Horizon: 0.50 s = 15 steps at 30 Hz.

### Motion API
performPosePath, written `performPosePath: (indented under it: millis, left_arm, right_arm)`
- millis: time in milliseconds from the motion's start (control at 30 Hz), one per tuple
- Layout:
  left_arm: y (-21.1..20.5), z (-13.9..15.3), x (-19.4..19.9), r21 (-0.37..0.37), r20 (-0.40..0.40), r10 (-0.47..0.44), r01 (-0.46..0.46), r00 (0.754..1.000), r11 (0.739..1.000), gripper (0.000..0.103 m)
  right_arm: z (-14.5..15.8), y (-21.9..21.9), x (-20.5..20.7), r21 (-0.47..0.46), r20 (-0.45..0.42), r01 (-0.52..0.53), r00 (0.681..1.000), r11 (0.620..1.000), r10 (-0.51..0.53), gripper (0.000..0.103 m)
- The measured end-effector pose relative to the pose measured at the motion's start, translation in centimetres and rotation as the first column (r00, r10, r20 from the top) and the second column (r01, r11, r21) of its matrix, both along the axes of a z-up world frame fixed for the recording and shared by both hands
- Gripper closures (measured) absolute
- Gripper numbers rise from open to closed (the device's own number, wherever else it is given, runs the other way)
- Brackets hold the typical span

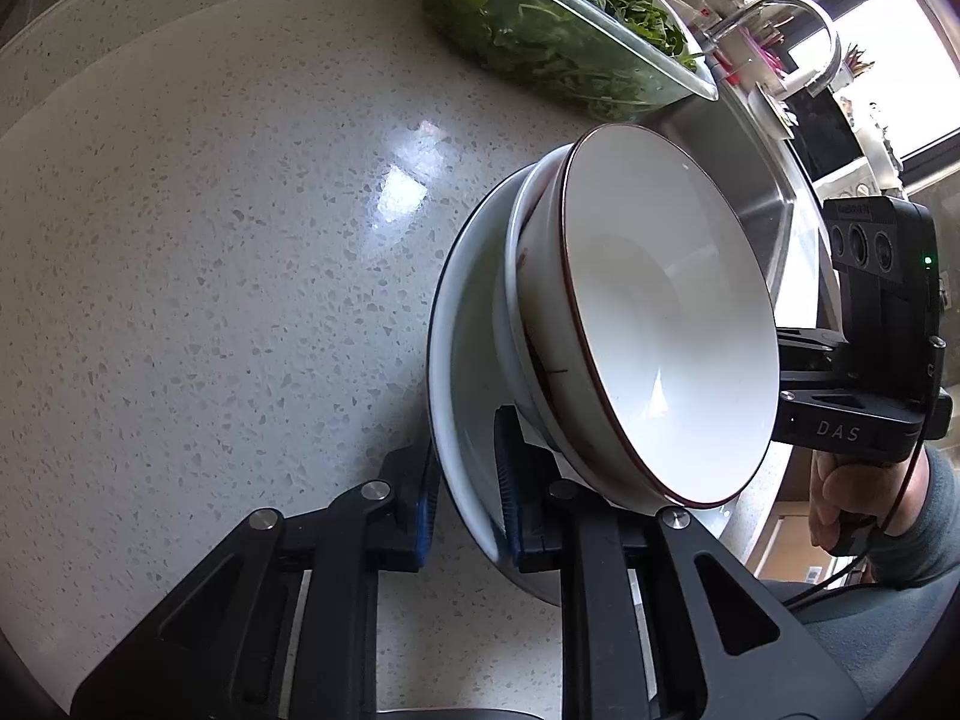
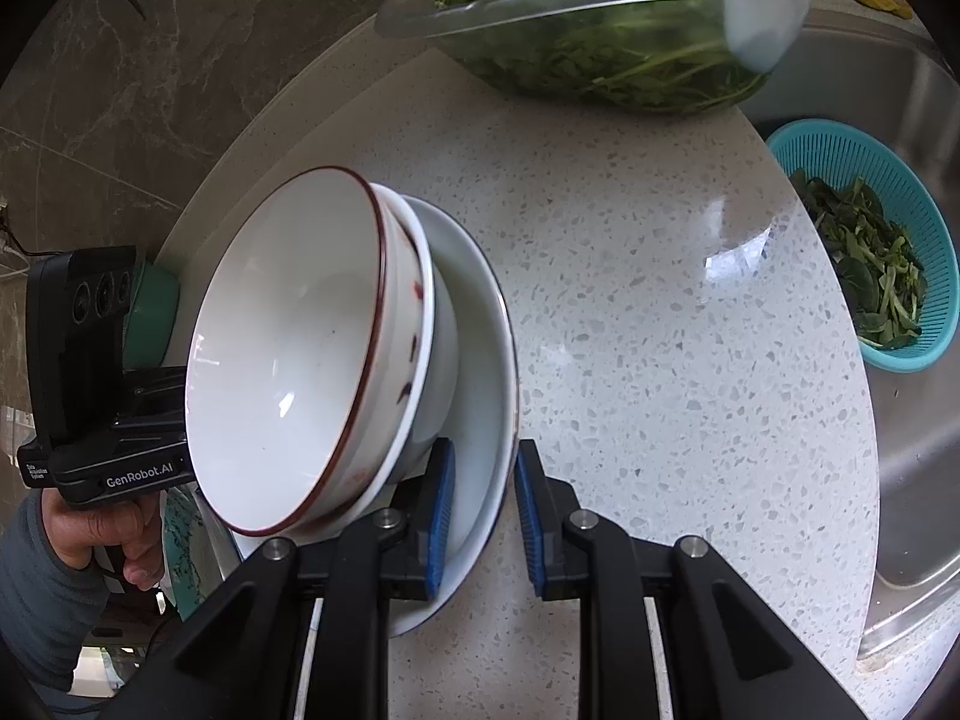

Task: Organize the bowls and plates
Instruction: 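Lift the bowl stack with both grippers and carry it over the teal plates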

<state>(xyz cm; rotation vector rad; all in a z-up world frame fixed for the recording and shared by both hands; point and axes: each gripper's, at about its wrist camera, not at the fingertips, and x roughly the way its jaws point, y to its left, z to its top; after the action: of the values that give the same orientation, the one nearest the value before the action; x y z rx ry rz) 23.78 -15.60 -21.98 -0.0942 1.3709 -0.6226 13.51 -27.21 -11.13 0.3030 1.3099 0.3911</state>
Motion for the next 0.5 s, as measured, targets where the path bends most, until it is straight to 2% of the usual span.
performPosePath:
  millis: [300, 500]
  left_arm:
    - [0.8, 0.3, -0.1, 0.006, 0.013, 0.001, -0.001, 1.000, 1.000, 0.088]
    - [1.3, 1.9, -0.4, 0.009, 0.032, 0.015, -0.016, 0.999, 1.000, 0.088]
  right_arm:
    - [0.4, 0.4, 0.0, -0.012, 0.006, -0.002, 1.000, 1.000, 0.002, 0.080]
    - [1.6, 0.5, 0.0, -0.015, 0.020, -0.010, 1.000, 1.000, 0.011, 0.080]
